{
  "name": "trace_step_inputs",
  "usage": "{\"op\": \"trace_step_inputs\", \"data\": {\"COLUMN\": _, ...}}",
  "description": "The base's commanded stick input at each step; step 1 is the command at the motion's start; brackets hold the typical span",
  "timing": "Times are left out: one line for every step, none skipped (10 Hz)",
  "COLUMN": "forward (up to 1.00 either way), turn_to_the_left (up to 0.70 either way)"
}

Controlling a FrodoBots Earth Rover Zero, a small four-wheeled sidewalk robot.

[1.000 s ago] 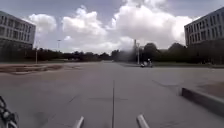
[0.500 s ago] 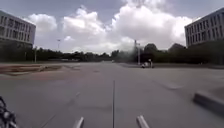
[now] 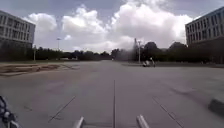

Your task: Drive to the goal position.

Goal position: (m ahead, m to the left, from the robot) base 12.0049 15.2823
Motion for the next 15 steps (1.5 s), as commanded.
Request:
{"op": "trace_step_inputs", "data": {"forward": 0.7, "turn_to_the_left": 0.0}}
{"op": "trace_step_inputs", "data": {"forward": 0.7, "turn_to_the_left": 0.0}}
{"op": "trace_step_inputs", "data": {"forward": 0.7, "turn_to_the_left": 0.0}}
{"op": "trace_step_inputs", "data": {"forward": 0.7, "turn_to_the_left": 0.0}}
{"op": "trace_step_inputs", "data": {"forward": 0.7, "turn_to_the_left": 0.0}}
{"op": "trace_step_inputs", "data": {"forward": 0.7, "turn_to_the_left": 0.0}}
{"op": "trace_step_inputs", "data": {"forward": 0.7, "turn_to_the_left": 0.0}}
{"op": "trace_step_inputs", "data": {"forward": 0.7, "turn_to_the_left": 0.0}}
{"op": "trace_step_inputs", "data": {"forward": 0.7, "turn_to_the_left": 0.0}}
{"op": "trace_step_inputs", "data": {"forward": 0.7, "turn_to_the_left": 0.0}}
{"op": "trace_step_inputs", "data": {"forward": 0.7, "turn_to_the_left": 0.0}}
{"op": "trace_step_inputs", "data": {"forward": 0.7, "turn_to_the_left": 0.0}}
{"op": "trace_step_inputs", "data": {"forward": 0.7, "turn_to_the_left": 0.0}}
{"op": "trace_step_inputs", "data": {"forward": 0.7, "turn_to_the_left": 0.0}}
{"op": "trace_step_inputs", "data": {"forward": 0.7, "turn_to_the_left": 0.0}}
